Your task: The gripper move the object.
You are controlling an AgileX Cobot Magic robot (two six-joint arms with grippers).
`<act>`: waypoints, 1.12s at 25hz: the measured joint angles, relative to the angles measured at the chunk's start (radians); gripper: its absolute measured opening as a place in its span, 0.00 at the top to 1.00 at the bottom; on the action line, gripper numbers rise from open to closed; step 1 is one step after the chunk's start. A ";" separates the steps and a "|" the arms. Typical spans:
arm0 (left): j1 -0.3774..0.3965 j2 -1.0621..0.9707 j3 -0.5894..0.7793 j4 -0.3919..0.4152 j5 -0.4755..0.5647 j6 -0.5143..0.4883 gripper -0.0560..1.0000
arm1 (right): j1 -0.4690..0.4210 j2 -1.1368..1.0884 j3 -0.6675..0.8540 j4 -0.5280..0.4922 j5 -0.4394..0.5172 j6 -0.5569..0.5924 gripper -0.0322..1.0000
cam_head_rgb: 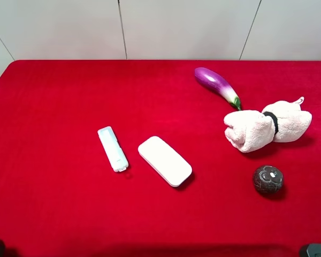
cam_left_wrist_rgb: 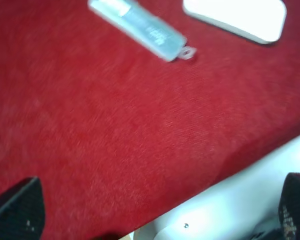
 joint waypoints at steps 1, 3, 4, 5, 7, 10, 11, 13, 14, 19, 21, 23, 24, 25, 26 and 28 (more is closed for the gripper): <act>0.054 -0.033 0.023 -0.010 0.000 0.017 0.07 | 0.000 0.000 0.000 0.000 0.000 0.000 0.30; 0.148 -0.108 0.071 -0.022 -0.016 0.077 0.07 | 0.000 0.000 0.000 0.000 0.000 0.000 0.30; 0.197 -0.142 0.087 -0.026 -0.034 0.116 0.07 | 0.000 0.000 0.000 0.000 0.000 0.000 0.30; 0.245 -0.181 0.102 -0.029 -0.052 0.152 0.07 | 0.000 0.000 0.000 0.000 0.000 0.000 0.30; 0.329 -0.257 0.123 -0.035 -0.076 0.234 0.07 | 0.000 0.000 0.000 0.000 0.000 0.000 0.30; 0.445 -0.354 0.146 -0.036 -0.091 0.316 0.07 | 0.000 0.000 0.000 0.000 0.000 0.000 0.30; 0.480 -0.380 0.153 -0.037 -0.091 0.335 0.07 | 0.000 0.000 0.000 0.000 0.000 0.000 0.30; 0.536 -0.434 0.173 -0.039 -0.091 0.359 0.07 | 0.000 0.000 0.000 0.000 0.000 0.000 0.30; 0.563 -0.456 0.185 -0.039 -0.092 0.367 0.07 | 0.000 0.000 0.000 0.000 0.000 0.000 0.30; 0.647 -0.547 0.270 -0.042 -0.098 0.377 0.07 | 0.000 0.000 0.000 0.000 0.000 0.000 0.30; 0.656 -0.585 0.296 -0.042 -0.108 0.391 0.07 | 0.000 0.000 0.000 0.000 0.000 0.000 0.30; 0.657 -0.620 0.298 -0.042 -0.122 0.395 0.07 | 0.000 0.000 0.000 0.000 0.000 0.000 0.30; 0.657 -0.633 0.298 -0.042 -0.123 0.397 0.07 | 0.000 0.000 0.000 0.000 0.000 0.000 0.30; 0.657 -0.638 0.298 -0.042 -0.123 0.398 0.07 | 0.000 0.000 0.000 0.000 0.000 0.000 0.30; 0.657 -0.638 0.298 -0.042 -0.123 0.399 0.07 | 0.000 0.000 0.000 0.000 0.000 0.000 0.30; 0.657 -0.638 0.298 -0.043 -0.123 0.403 0.07 | 0.000 0.000 0.000 0.000 0.000 0.000 0.30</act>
